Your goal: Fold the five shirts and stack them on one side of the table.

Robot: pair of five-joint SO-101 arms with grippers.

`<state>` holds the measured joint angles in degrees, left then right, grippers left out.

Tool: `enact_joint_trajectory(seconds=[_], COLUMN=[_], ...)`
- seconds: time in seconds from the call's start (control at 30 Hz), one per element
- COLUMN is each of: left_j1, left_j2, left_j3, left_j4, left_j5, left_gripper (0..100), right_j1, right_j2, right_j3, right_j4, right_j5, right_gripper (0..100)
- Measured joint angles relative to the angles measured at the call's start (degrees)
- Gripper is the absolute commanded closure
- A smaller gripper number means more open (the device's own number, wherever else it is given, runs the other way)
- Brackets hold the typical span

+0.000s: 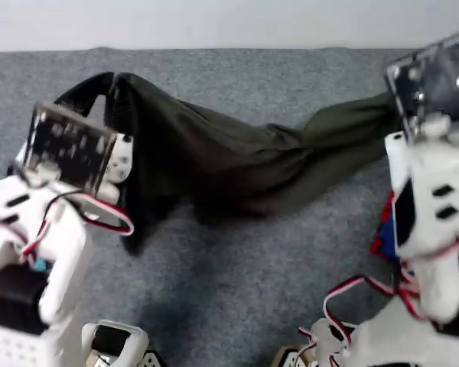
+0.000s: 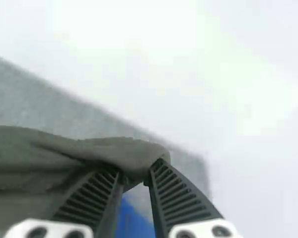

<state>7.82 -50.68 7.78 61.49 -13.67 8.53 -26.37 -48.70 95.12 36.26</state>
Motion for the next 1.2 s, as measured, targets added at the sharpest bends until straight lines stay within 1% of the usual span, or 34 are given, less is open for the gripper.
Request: enact_joint_trajectory(seconds=[0.2,0.3,0.4,0.5,0.6,0.83,0.9,1.07,1.2], left_j1=[0.0,0.0,0.0,0.0,0.0,0.0,0.0,0.0,0.0], left_j2=[-4.2,-6.2,-7.6,-8.6,-9.1,-9.2,-9.2,-9.1,-9.1], left_j3=[0.0,0.0,0.0,0.0,0.0,0.0,0.0,-1.0,-6.5], left_j4=[0.0,1.0,2.9,3.8,4.2,11.5,12.0,12.1,12.1], left_j5=[-5.5,-8.6,-10.3,-11.0,-11.1,-11.2,-11.4,-11.4,-11.4], left_gripper=[99,99,99,100,100,100,100,100,100], right_j1=[0.0,-0.1,-0.1,-0.1,-0.1,-0.1,-0.1,0.0,0.1], right_j2=[-1.0,-1.6,-1.7,-1.6,-1.6,-1.5,-1.6,-4.1,-9.6], right_j3=[-7.6,-9.1,-9.5,-9.5,-9.5,-9.5,-9.6,-9.7,-9.8], right_j4=[-4.9,-9.5,-15.5,-18.1,-17.1,-7.0,-5.2,-4.6,-4.6], right_j5=[4.6,7.3,10.4,13.9,15.9,16.5,16.7,16.7,17.9], right_gripper=[98.8,98.8,98.8,98.8,98.8,98.8,98.8,98.8,98.8])
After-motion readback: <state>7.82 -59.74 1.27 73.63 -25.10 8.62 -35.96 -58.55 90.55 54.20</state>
